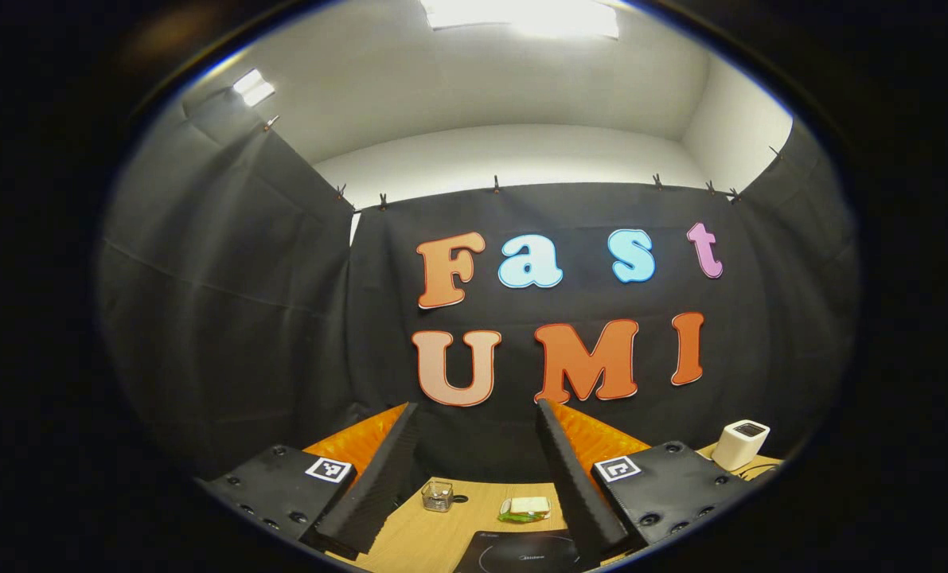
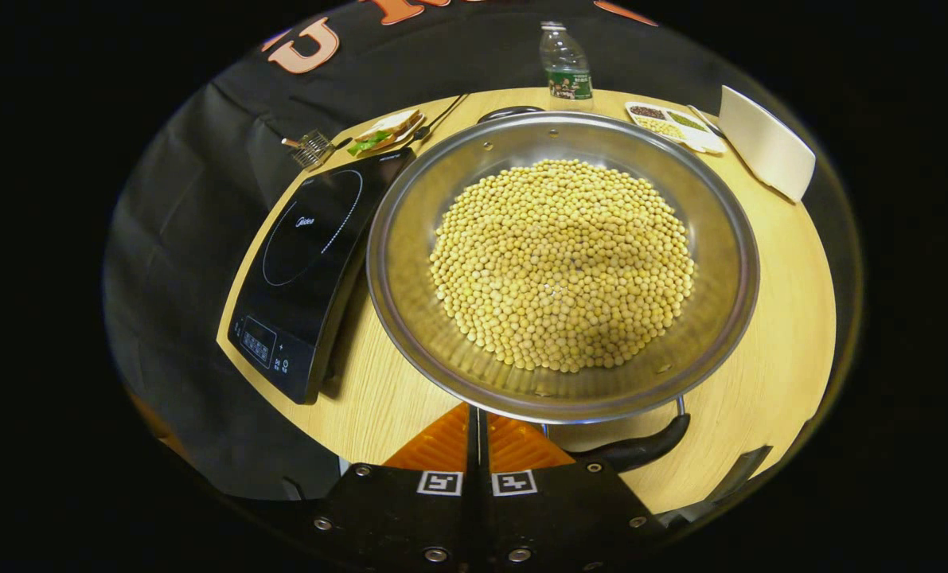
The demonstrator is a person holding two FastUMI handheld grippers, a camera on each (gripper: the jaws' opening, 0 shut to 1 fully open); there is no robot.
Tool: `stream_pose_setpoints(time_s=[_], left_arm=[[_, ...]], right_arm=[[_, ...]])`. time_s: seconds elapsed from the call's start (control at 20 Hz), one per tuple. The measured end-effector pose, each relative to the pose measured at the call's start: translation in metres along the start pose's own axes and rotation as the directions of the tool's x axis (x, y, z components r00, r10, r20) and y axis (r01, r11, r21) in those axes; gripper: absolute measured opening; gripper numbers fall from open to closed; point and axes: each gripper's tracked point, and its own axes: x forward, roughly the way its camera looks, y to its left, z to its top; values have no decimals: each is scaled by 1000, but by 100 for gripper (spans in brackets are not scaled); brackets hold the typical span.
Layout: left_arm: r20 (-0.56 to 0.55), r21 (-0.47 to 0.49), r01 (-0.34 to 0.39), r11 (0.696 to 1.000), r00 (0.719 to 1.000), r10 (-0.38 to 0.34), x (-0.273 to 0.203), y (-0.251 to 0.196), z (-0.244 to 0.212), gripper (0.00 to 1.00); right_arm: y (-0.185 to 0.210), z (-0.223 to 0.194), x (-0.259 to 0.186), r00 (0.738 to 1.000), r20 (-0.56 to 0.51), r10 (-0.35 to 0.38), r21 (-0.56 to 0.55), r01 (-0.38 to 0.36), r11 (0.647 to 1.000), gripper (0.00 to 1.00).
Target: First push the handle of the pot to place it horizontally, then grasp the pot with both hands and set it on the induction cooktop.
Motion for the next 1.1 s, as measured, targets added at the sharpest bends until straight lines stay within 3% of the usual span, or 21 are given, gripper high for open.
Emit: stream_pose_setpoints(time_s=[1.1], left_arm=[[-31, 15, -24, 1000, 999, 24, 9, -2, -7, 95]], right_arm=[[-110, 31, -16, 985, 55, -165, 114, 158, 981, 0]])
